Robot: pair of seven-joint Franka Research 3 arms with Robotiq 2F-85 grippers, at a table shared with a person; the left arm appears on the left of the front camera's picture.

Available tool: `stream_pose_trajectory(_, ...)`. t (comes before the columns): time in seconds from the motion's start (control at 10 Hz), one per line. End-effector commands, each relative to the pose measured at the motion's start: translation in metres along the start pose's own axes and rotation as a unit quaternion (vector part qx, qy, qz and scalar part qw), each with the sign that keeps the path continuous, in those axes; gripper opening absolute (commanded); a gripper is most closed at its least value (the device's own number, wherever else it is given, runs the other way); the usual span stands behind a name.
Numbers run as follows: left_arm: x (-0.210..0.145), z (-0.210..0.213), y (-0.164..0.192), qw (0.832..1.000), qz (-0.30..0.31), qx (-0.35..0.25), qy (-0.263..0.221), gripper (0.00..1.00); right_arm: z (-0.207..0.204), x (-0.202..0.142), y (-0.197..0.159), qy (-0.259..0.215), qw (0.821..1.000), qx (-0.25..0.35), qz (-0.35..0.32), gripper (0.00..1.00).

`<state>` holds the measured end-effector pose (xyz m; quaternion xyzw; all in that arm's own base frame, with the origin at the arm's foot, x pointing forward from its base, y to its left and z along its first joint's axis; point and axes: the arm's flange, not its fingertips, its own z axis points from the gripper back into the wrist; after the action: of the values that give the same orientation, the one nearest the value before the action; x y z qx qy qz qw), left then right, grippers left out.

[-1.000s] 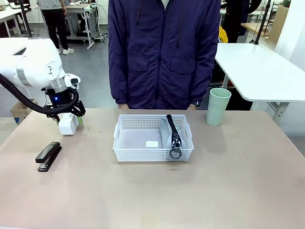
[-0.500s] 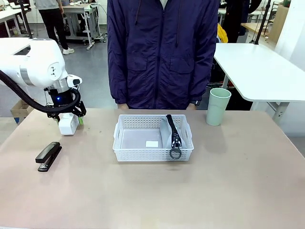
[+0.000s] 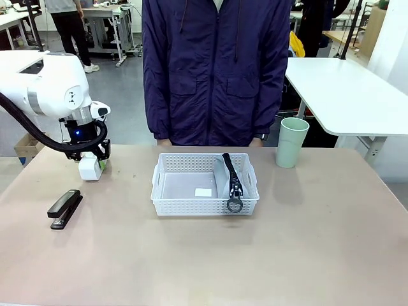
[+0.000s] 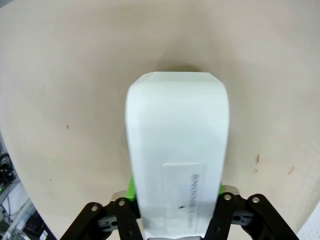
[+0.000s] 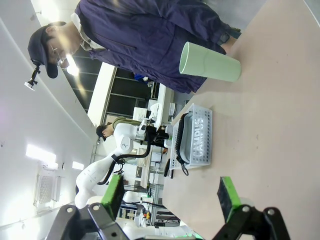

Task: Efficiently arrange items inside the basket to fit them all.
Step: Pick up the Digital clock and place it inside the Organizing basket.

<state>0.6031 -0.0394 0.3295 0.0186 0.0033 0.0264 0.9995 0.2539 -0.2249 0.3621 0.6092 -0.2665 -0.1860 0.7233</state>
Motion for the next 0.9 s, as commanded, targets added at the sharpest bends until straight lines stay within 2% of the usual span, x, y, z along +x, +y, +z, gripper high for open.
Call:
stream_pose_trajectory(0.0,0.005,-0.004,-0.006,0.999,0.023,0.044,-0.005,0.00,-0.001,0.001,0.002,-0.005,1.000,0.007,0.009,1.00)
stream_pose_trajectory(0.5,0.003,0.002,0.000,1.000,0.014,0.025,0.002,0.00,-0.001,0.001,0.002,-0.005,1.000,0.007,0.009,1.00)
stream_pose_trajectory(0.7,-0.021,0.046,0.021,0.999,-0.002,-0.031,-0.027,0.00,-0.001,0.001,0.002,-0.005,1.000,0.007,0.009,1.00)
stream_pose_trajectory(0.8,-0.046,0.076,0.032,0.997,-0.019,-0.061,-0.044,0.00,-0.001,0.001,0.002,-0.005,1.000,0.007,0.009,1.00)
